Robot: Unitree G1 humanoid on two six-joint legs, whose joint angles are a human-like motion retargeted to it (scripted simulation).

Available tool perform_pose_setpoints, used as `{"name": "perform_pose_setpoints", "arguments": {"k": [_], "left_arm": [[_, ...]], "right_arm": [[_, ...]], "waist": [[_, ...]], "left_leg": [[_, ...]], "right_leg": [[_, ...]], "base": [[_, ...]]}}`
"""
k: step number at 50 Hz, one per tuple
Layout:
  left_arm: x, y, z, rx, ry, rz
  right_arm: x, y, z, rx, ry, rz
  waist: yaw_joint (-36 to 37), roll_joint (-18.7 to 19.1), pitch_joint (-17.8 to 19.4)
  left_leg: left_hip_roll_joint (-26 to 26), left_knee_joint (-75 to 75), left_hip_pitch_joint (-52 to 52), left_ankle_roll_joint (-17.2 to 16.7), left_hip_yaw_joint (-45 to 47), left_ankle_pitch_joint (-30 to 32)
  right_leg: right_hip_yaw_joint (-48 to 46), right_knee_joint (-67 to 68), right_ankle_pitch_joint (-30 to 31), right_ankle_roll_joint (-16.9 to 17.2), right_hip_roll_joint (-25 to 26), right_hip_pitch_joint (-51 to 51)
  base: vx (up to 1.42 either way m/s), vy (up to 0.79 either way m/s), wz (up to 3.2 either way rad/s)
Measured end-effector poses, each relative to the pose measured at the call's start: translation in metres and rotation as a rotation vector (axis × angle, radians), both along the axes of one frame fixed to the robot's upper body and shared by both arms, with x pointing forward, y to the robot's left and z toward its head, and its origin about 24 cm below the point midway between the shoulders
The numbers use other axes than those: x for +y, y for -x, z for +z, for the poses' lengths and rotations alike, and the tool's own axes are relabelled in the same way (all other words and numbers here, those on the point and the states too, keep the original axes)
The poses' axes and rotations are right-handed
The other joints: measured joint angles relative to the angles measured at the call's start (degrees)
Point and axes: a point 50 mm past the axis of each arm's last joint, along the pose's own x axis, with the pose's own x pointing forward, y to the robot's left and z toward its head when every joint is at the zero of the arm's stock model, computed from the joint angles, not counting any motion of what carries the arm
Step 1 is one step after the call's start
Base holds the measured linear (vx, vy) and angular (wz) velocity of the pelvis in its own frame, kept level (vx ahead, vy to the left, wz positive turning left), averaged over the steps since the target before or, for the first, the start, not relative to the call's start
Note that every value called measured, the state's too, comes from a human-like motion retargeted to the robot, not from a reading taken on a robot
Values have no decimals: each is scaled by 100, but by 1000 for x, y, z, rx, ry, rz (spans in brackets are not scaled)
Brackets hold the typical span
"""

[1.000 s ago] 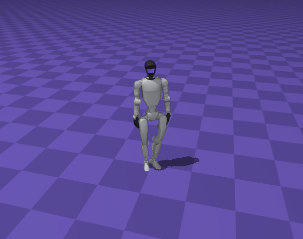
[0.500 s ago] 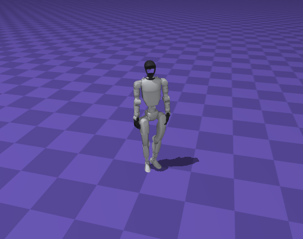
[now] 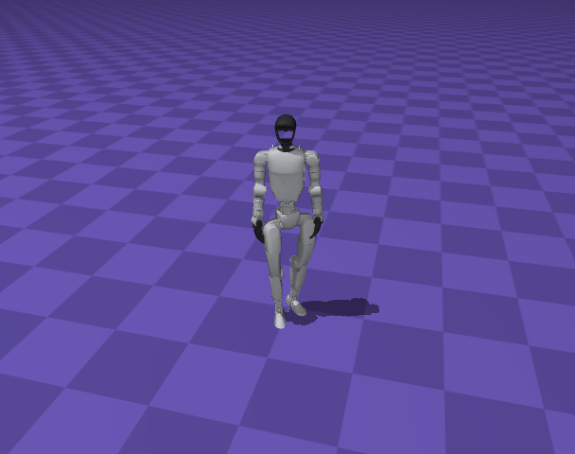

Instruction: In place motions

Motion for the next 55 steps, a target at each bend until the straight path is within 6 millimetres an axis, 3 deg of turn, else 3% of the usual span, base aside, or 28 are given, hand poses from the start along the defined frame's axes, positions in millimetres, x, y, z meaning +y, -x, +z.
{"name": "perform_pose_setpoints", "arguments": {"k": [9, 17, 23, 40, 55], "left_arm": [[2, -5, 0, 0, 12, -65], [5, -26, -2, -75, 4, -81], [0, -29, -3, -88, 18, -80], [-7, -15, -2, -41, 49, -92], [-8, -15, -2, -42, 41, -94]], "right_arm": [[0, -7, 1, -16, 8, -34], [-7, 5, 1, 9, 47, -196], [-8, 11, 0, 19, 58, -338], [-9, 5, 1, -3, 62, -216], [-13, 8, 1, 21, 57, -167]], "waist": [[517, 211, 0], [1475, 307, -61], [1730, 343, -36], [1701, 346, 22], [1384, 262, 77]], "left_leg": [[290, -83, 92, -83, 1613, -250], [518, -156, 249, -289, 3244, -462], [523, -159, 344, -370, 3725, -549], [441, -118, 255, -262, 3230, -460], [197, 27, 17, 34, 1430, -196]], "right_leg": [[1502, 37, 219, -34, 609, -329], [3035, -334, 358, 0, 1108, -41], [3461, -571, 550, -123, 1334, 110], [2930, -460, 442, -231, 1234, 59], [1232, -142, -11, -115, 563, 132]], "base": [[6, -18, -192], [2, -13, -193], [0, 0, -85], [0, 4, 31], [-8, 15, 118]]}}
